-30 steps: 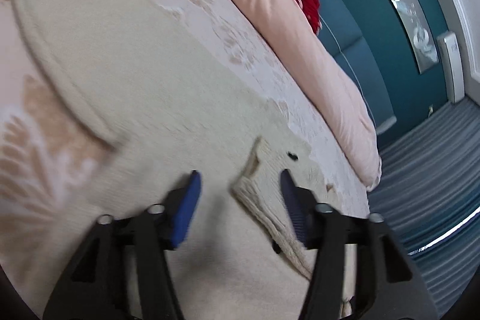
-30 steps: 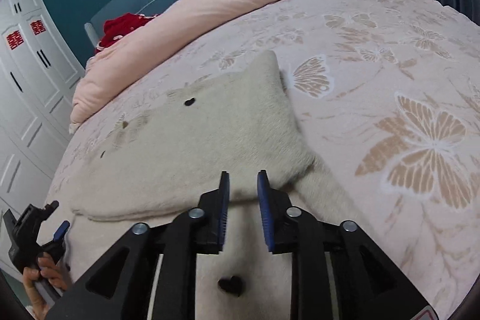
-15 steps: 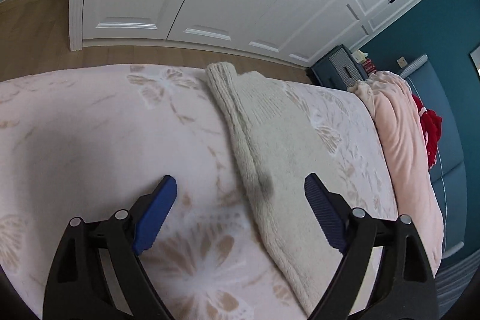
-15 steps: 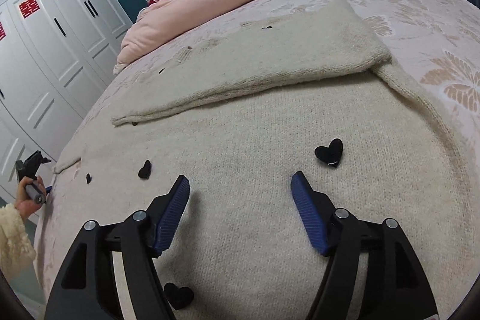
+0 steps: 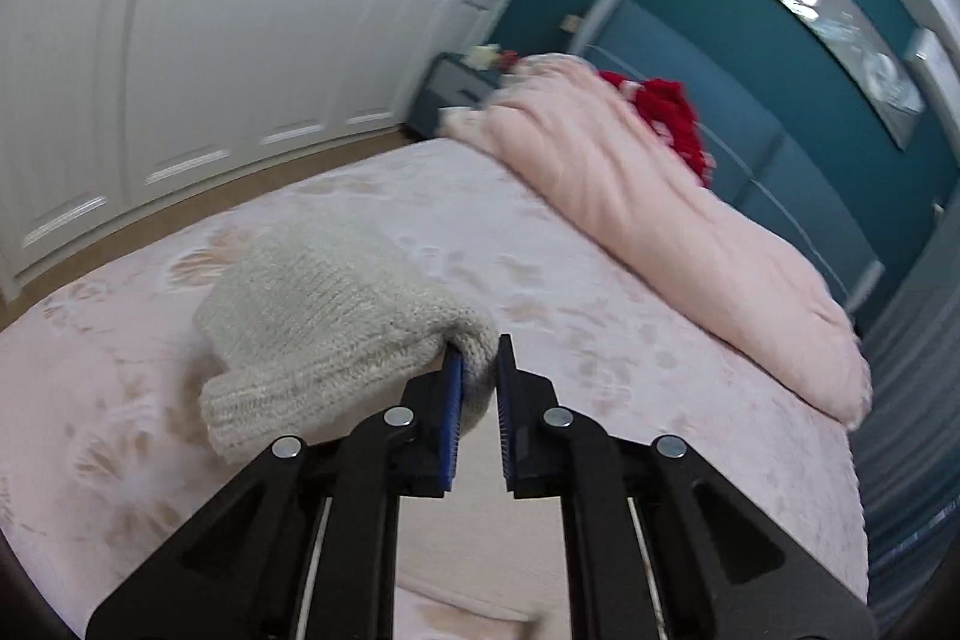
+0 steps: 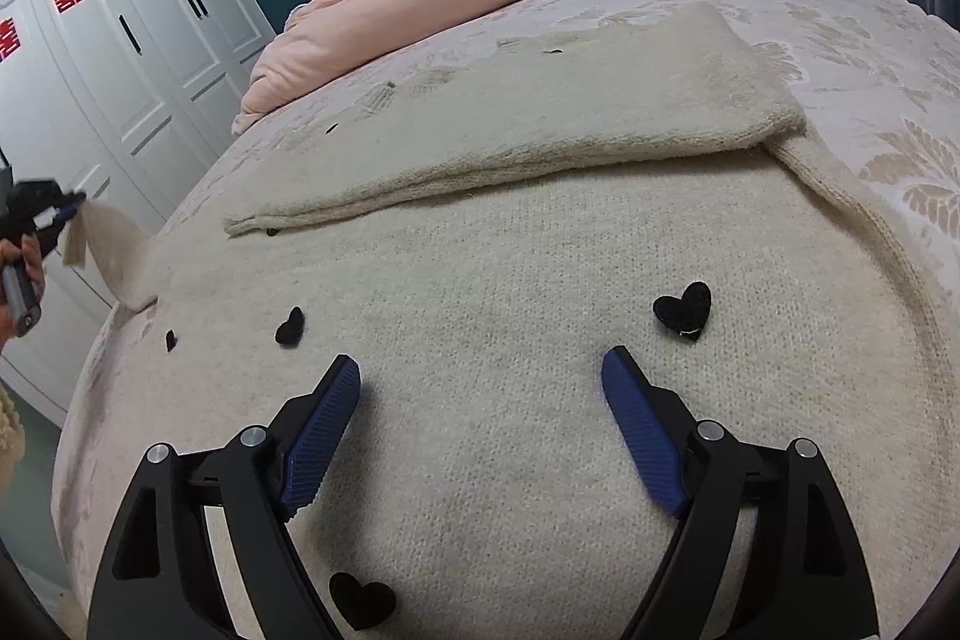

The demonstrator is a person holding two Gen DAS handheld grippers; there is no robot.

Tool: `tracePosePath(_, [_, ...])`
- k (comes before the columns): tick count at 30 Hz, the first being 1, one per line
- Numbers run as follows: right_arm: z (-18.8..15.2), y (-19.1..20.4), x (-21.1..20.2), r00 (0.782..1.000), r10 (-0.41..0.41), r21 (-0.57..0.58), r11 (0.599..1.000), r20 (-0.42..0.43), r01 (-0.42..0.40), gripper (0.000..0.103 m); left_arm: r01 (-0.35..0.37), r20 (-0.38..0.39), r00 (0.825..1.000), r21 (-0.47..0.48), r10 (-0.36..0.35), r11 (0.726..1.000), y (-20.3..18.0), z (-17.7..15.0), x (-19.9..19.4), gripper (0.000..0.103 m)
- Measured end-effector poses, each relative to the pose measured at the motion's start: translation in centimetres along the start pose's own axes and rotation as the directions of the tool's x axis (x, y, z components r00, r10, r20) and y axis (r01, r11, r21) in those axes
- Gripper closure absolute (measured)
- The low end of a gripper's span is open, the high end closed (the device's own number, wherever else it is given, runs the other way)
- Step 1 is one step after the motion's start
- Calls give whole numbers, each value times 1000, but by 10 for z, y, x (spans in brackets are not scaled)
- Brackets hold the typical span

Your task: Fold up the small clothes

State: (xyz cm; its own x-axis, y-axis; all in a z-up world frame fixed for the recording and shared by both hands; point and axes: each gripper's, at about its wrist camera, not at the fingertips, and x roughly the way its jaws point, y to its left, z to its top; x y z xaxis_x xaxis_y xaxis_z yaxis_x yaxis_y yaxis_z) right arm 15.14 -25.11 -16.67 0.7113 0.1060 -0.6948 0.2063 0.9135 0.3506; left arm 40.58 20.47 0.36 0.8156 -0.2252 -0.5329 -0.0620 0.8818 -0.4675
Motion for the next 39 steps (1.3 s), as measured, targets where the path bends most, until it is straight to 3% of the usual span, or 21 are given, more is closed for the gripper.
tracePosePath(3, [0,-1,-1,1000,9,6,1000,2,-9,22,182,-75,982,88,-176,979,-91,-36,-4,93])
tracePosePath(7, [1,-3,-2,1000,25,17,1000,7,-25,23,305,-263,926,99,-270,947,-159,-126,17,89])
tracePosePath(8, [1,-3,-3,1000,29,20,999,9,-30,23,312,-318,907,70,-275,947,-162,-150,23,84])
tracePosePath(10, [1,-4,-4,999,39,27,999,12,-39,22,288,-399,879,12,-259,957,-154,-199,30,49])
tracePosePath(13, [2,-4,-5,999,48,36,998,9,-49,22,230,-421,882,-8,-212,973,-122,-253,15,42])
tracePosePath(15, [7,-4,-7,999,46,50,998,-3,-46,22,188,-382,909,16,-168,982,-97,-271,-3,40])
tracePosePath(17, [20,-2,-13,999,40,96,995,2,-40,20,188,-324,929,1,-177,982,-68,-281,-23,36])
tracePosePath(19, [44,1,-17,997,59,141,988,39,-64,20,246,-289,927,-15,-240,969,-50,-288,-32,36])
tracePosePath(21, [76,7,0,995,100,183,978,-8,-97,20,281,-259,925,-24,-278,959,-46,-293,-38,36])
tracePosePath(23, [104,16,24,992,123,218,969,-35,-113,20,269,-264,928,-6,-261,963,-49,-296,-35,35])
tracePosePath(26, [134,31,66,990,108,226,970,-89,-86,20,267,-264,932,41,-247,963,-57,-299,-36,29])
tracePosePath(28, [142,38,101,980,99,252,966,-174,-53,22,271,-261,932,40,-252,962,-59,-299,-33,29])
tracePosePath(30, [141,46,121,979,10,250,967,-203,42,29,278,-259,930,31,-261,960,-54,-299,-36,29])
tracePosePath(31, [142,54,123,981,-36,217,973,-190,78,39,279,-259,930,30,-262,960,-54,-299,-37,29])
tracePosePath(32, [144,63,125,981,-65,174,980,-185,97,65,279,-262,929,28,-262,960,-54,-298,-38,29])
tracePosePath(33, [145,69,128,978,-82,141,984,-192,110,80,281,-266,926,17,-267,959,-54,-296,-39,29])
tracePosePath(36, [154,76,124,981,-88,125,986,-174,111,90,319,-288,899,-92,-331,943,-50,-276,-39,28])
tracePosePath(39, [179,83,99,993,5,156,988,-119,14,92,323,-225,889,-310,-399,894,-35,-247,-34,24])
